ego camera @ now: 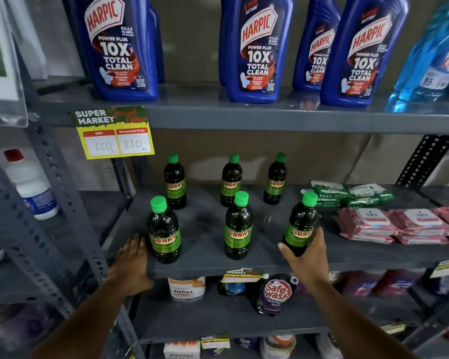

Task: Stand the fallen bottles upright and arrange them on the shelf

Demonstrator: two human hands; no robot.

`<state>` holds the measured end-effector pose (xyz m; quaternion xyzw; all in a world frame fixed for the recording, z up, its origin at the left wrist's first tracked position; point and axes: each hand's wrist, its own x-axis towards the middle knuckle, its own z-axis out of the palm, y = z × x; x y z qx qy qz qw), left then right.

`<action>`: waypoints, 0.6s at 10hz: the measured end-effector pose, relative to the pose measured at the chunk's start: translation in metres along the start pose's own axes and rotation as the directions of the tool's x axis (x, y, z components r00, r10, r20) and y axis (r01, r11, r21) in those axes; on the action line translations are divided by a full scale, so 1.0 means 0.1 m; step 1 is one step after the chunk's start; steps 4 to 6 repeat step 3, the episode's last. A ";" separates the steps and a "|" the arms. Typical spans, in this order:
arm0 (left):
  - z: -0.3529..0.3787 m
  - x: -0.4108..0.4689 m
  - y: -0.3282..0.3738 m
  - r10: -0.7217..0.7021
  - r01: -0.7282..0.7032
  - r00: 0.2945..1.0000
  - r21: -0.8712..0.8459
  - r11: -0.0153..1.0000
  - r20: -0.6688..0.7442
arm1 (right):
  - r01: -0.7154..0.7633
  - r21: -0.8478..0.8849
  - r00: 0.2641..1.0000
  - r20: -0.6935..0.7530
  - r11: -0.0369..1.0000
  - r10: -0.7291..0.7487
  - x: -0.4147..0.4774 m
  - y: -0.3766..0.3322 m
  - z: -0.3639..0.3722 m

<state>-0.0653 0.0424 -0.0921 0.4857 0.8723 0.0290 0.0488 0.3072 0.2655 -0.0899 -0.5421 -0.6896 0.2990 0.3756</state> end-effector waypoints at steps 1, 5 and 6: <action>-0.03 -0.13 0.01 -0.004 0.003 1.000 -0.016 1.000 -0.025 | 0.133 -0.190 0.991 -0.004 0.973 -0.136 -0.13 -0.03 -0.10; -0.14 -0.41 -0.03 0.034 -0.035 0.987 -0.001 0.999 -0.156 | 0.313 -0.367 0.944 0.021 0.876 -0.328 -0.12 -0.15 -0.31; -0.14 -0.41 -0.03 0.034 -0.035 0.987 -0.001 0.999 -0.156 | 0.313 -0.367 0.944 0.021 0.876 -0.328 -0.12 -0.15 -0.31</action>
